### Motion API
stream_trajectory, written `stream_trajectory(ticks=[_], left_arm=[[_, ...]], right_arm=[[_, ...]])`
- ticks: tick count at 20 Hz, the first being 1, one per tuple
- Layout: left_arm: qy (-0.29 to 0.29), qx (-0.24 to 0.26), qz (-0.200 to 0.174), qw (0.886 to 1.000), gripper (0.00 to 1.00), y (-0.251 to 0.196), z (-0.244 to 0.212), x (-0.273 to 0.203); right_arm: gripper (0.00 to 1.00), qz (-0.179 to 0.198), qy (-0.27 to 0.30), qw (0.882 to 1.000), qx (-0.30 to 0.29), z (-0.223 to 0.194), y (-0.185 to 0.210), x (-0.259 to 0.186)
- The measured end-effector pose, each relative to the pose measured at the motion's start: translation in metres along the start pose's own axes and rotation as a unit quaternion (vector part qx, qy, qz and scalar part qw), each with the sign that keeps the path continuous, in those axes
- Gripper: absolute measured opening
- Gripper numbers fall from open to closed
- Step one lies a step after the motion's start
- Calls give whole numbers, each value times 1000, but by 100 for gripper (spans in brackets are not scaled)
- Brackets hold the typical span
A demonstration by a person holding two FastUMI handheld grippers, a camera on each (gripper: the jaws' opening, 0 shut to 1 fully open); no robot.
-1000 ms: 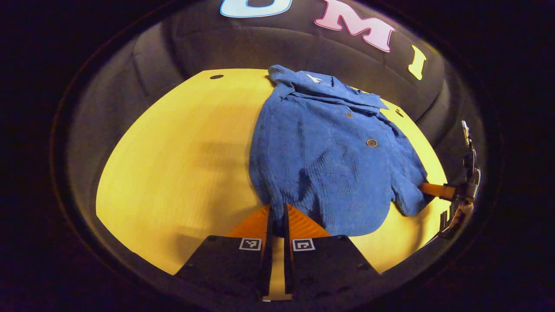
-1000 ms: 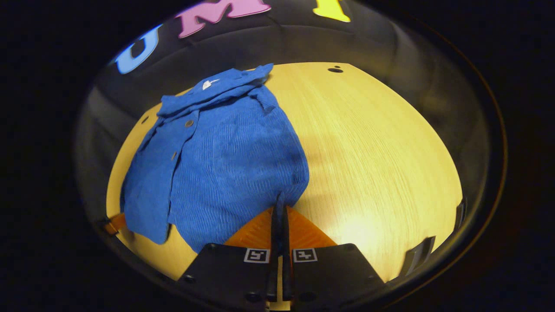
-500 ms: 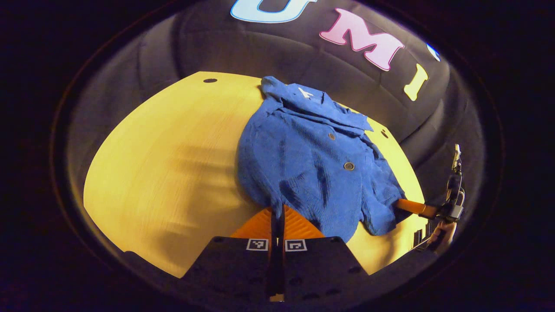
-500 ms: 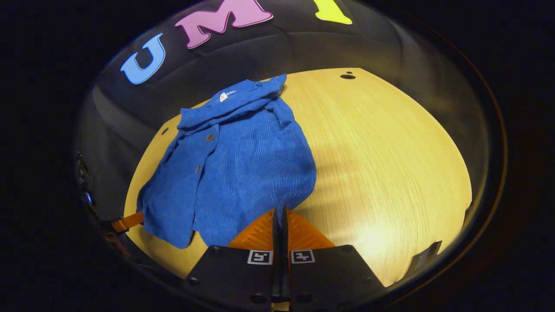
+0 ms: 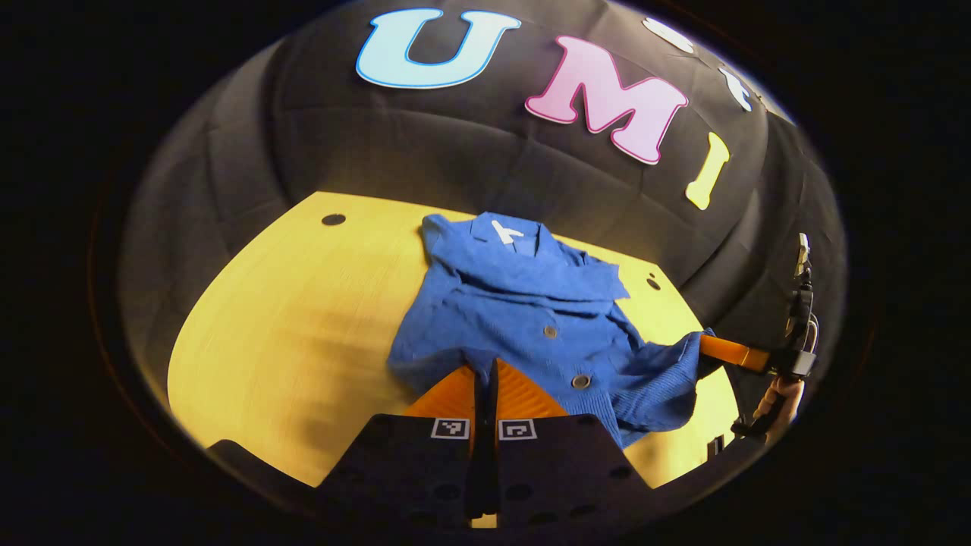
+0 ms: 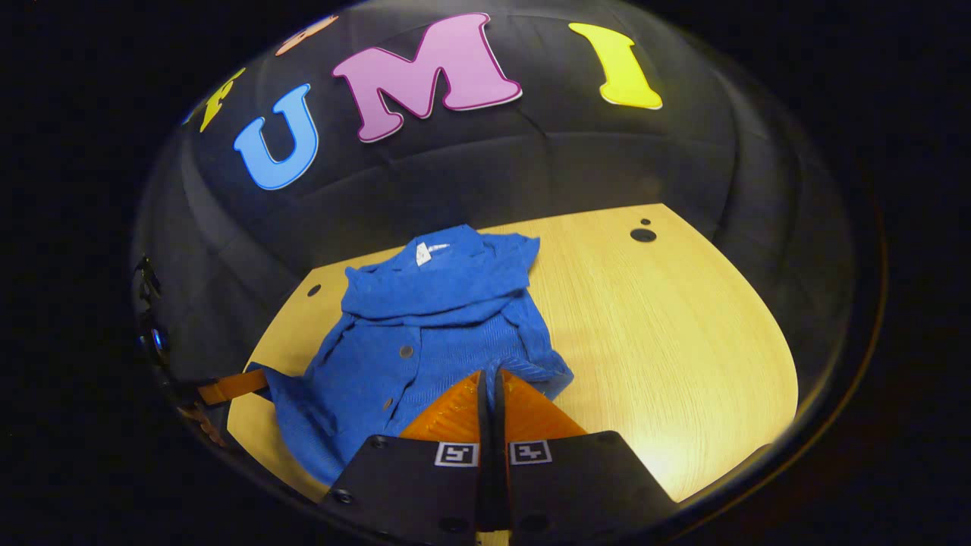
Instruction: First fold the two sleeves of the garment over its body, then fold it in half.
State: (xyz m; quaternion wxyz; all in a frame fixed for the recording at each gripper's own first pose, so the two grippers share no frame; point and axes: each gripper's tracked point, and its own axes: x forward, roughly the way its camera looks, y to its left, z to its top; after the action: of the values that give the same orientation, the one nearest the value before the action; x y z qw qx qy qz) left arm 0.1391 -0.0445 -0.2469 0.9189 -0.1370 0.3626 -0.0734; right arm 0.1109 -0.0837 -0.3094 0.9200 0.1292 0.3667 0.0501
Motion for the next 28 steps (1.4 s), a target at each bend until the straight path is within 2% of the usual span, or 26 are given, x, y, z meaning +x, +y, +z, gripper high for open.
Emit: stream_trajectory(ticks=[5,8,9,11,13,16,18,20,21,22,24,25,26,28], left_arm=[[-59,16,4,998,0,9,77,33],[-96,39,13,995,0,18,128,64],[-112,47,19,992,0,22,147,77],[-185,65,26,980,0,32,211,122],[-183,91,45,978,0,47,221,168],[-217,83,27,972,0,50,250,231],[-216,85,22,972,0,60,257,272],[-187,114,59,974,0,85,242,304],[-168,127,73,975,0,91,231,315],[-147,131,73,978,12,91,218,323],[-133,124,69,981,55,85,210,327],[-140,122,84,979,77,88,215,326],[-148,120,96,977,83,90,219,318],[-149,109,95,978,86,87,223,304]], right_arm=[[1,19,-54,998,-2,74,16,42],[1,17,-98,995,-6,133,11,78],[1,15,-111,994,-7,151,9,91],[1,4,-135,991,-11,183,-2,126],[1,-5,-160,987,-12,206,-9,160],[0,-20,-179,983,-19,225,-20,221],[0,-28,-173,984,-21,226,-26,261],[1,-42,-161,986,-20,220,-34,295],[5,-51,-162,985,-20,217,-39,307],[28,-62,-166,984,-23,216,-44,315],[73,-72,-166,983,-23,212,-49,322],[96,-76,-163,983,-24,209,-49,323],[96,-80,-164,983,-26,209,-49,320],[98,-83,-159,983,-36,207,-49,314]])
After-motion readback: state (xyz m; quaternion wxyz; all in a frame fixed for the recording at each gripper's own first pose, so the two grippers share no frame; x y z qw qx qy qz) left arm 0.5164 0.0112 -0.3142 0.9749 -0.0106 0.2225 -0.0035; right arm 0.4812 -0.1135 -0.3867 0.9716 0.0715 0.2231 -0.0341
